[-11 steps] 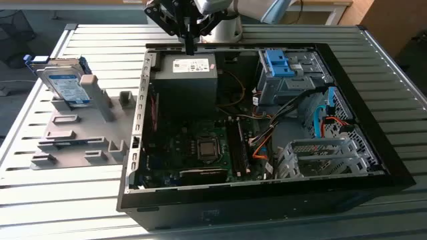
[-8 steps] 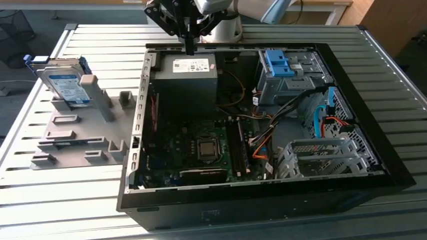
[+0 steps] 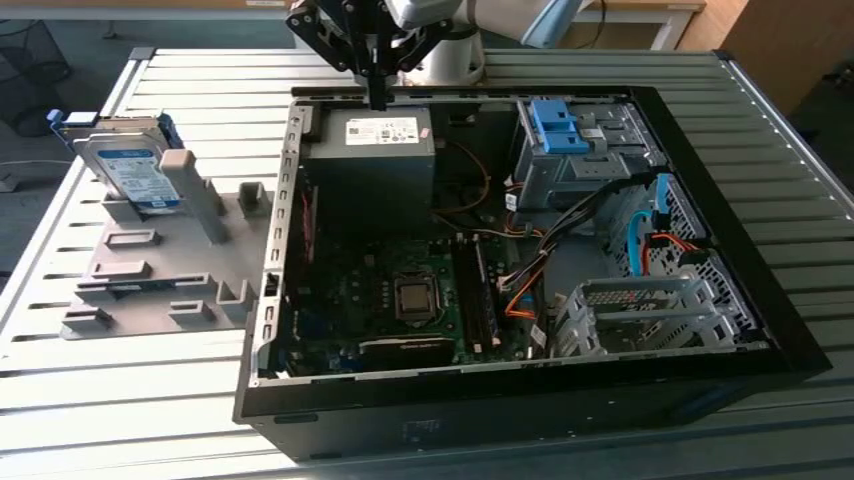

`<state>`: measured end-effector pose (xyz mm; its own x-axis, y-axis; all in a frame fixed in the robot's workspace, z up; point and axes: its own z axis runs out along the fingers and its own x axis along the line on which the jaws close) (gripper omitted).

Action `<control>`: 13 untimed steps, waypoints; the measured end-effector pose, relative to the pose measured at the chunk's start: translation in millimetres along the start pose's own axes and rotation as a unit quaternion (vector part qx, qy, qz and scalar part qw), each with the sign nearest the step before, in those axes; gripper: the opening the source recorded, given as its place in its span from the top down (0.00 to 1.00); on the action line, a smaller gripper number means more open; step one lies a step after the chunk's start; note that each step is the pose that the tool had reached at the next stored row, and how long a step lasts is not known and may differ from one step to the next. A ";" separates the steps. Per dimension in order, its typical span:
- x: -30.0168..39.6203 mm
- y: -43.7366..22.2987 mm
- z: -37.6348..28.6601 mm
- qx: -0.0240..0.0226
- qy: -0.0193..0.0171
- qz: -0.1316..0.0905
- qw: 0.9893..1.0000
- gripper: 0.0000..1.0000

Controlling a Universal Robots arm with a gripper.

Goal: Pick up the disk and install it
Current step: 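Reach for the disk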

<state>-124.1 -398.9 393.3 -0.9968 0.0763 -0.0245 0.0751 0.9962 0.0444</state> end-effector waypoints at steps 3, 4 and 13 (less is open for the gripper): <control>2.1 -0.2 -0.1 0.000 0.000 0.000 1.000 0.89; 3.2 -0.3 -0.1 0.000 0.000 0.000 1.000 0.89; 13.3 -1.0 -0.3 0.000 0.000 0.000 1.000 0.89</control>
<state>-137.5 -398.9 393.2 -0.9968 0.0762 -0.0244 0.0751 0.9962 0.0444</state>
